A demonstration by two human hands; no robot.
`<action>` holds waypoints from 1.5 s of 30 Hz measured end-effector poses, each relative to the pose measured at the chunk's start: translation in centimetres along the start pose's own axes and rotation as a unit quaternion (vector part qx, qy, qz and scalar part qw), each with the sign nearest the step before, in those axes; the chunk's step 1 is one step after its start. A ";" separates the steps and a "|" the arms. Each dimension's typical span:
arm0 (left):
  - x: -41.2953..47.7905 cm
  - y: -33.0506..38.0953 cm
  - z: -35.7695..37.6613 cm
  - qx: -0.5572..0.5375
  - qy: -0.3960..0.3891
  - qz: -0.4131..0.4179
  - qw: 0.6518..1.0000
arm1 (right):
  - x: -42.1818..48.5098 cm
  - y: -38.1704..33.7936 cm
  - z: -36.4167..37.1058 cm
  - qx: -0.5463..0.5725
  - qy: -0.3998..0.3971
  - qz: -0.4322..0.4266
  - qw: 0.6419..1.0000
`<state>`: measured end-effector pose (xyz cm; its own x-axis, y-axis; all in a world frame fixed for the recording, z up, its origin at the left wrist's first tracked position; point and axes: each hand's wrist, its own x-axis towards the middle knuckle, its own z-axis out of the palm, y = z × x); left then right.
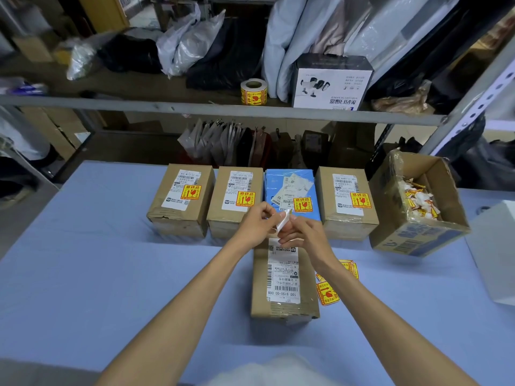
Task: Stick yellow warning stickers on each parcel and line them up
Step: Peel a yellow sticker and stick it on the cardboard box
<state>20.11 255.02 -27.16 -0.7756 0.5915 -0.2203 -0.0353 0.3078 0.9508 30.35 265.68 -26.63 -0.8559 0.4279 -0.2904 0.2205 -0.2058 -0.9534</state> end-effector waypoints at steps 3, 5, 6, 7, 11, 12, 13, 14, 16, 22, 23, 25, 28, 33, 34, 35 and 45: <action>0.2 0.1 -0.1 -0.004 0.003 -0.006 1.000 | 0.0 0.2 0.0 0.006 0.007 0.005 1.000; 0.1 0.1 0.0 -0.007 0.015 -0.013 1.000 | -0.1 0.2 -0.2 -0.006 0.036 -0.009 0.999; 0.1 0.1 0.0 -0.007 0.024 -0.017 1.000 | -0.1 0.2 -0.3 -0.017 0.055 -0.021 0.998; 0.0 0.1 0.0 -0.004 0.033 -0.022 0.999 | -0.2 0.3 -0.4 -0.029 0.069 -0.031 0.997; -0.2 0.0 0.2 0.026 0.047 -0.028 0.998 | -0.2 0.1 -0.6 -0.062 0.068 -0.042 0.995; -0.2 0.0 0.3 0.028 0.047 -0.031 0.998 | -0.2 -0.1 -0.5 -0.056 0.062 -0.042 0.996; -0.3 0.1 0.4 0.023 0.045 -0.034 0.998 | -0.2 -0.3 -0.3 -0.042 0.058 -0.042 0.997; -0.4 0.1 0.5 0.015 0.041 -0.037 0.998 | -0.2 -0.4 -0.2 -0.023 0.057 -0.041 0.997; -0.4 0.1 0.5 0.012 0.038 -0.037 0.999 | -0.3 -0.6 0.2 0.007 0.063 -0.041 0.997; -0.3 0.2 0.0 0.027 0.059 -0.037 0.997 | -0.4 -0.5 0.2 0.039 0.076 -0.035 0.996; -0.3 0.3 -0.1 0.028 0.068 -0.038 0.997 | -0.4 -0.4 0.1 0.017 0.087 -0.046 0.995; -0.4 0.3 -0.2 0.030 0.092 -0.042 0.994 | -0.4 -0.2 -0.1 -0.020 0.113 -0.064 0.991; -0.4 0.1 -0.5 0.046 0.117 -0.051 0.991 | -0.2 0.0 -0.5 -0.038 0.145 -0.055 0.987; -0.5 0.0 -0.9 0.066 0.138 -0.050 0.987 | -0.1 0.2 -1.1 -0.047 0.168 -0.039 0.984; -0.6 0.0 -0.9 0.061 0.141 -0.053 0.987 | -0.1 0.2 -1.1 -0.047 0.173 -0.036 0.983; -0.5 -0.1 -1.0 0.056 0.145 -0.055 0.986 | 0.0 0.3 -1.2 -0.046 0.177 -0.033 0.983; -0.7 -0.5 -1.3 0.020 0.162 -0.068 0.984 | -0.2 0.4 -1.1 -0.052 0.176 -0.022 0.983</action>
<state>19.82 253.53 -27.19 -0.9261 0.2750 -0.2582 -0.1337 0.4008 0.9064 31.06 266.47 -27.01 -0.6543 0.7166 -0.2415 0.2492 -0.0971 -0.9636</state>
